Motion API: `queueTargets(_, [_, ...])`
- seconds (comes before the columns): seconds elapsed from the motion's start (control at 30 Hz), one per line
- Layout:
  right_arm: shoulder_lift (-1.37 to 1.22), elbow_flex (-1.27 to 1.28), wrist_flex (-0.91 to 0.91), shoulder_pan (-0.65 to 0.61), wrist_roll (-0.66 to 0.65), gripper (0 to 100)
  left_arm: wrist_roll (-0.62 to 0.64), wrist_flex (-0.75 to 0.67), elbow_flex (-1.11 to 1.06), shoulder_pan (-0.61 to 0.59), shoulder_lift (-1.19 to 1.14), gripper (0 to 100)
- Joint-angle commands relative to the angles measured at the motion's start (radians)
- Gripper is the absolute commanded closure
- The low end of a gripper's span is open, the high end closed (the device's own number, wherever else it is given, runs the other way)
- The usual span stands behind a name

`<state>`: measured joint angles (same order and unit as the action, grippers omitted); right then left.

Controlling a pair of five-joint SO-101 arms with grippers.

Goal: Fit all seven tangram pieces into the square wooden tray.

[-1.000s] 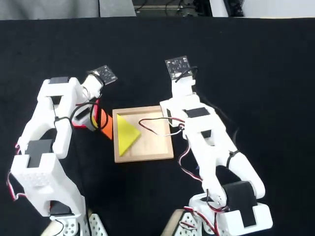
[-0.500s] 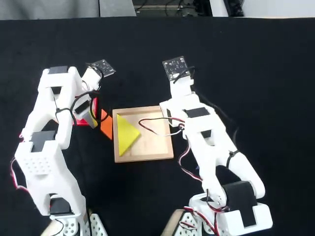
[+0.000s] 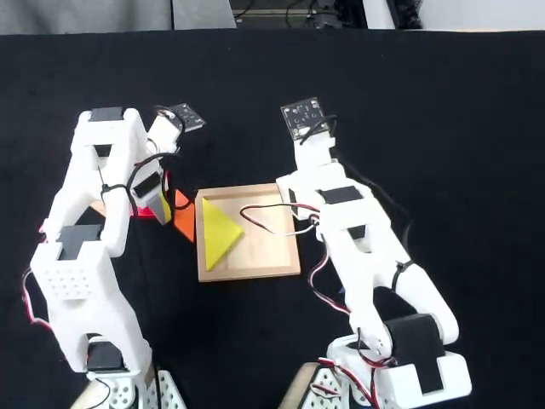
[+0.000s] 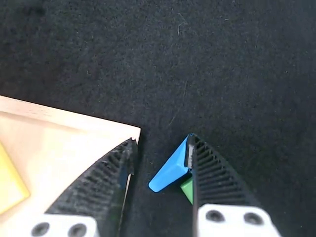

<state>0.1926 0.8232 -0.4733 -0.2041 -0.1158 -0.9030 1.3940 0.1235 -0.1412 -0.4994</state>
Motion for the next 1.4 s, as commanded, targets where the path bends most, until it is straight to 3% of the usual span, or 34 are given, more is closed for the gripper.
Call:
queueTargets(0.0, [0.004, -0.004, 0.018, 0.005, -0.009, 82.8, 0.012, 0.006, 0.036, 0.021, 0.011, 71])
queueTargets(0.1, [0.004, -0.004, 0.018, 0.005, -0.009, 82.8, 0.002, 0.002, 0.038, 0.01, 0.011, 65])
queueTargets(0.3, [0.004, -0.004, 0.018, 0.005, -0.009, 82.8, -0.107, 0.0, 0.035, -0.021, 0.009, 66])
queueTargets(0.5, [0.004, -0.004, 0.018, 0.005, -0.011, 82.8, -0.104, -0.115, -0.001, -0.036, -0.035, 66])
queueTargets(1.03, [0.004, -0.004, 0.018, 0.005, -0.011, 82.8, -0.11, -0.071, 0.077, -0.039, -0.107, 66])
queueTargets(1.37, [0.004, -0.005, 0.018, 0.005, -0.011, 82.8, -0.101, -0.095, 0.131, -0.053, -0.094, 89])
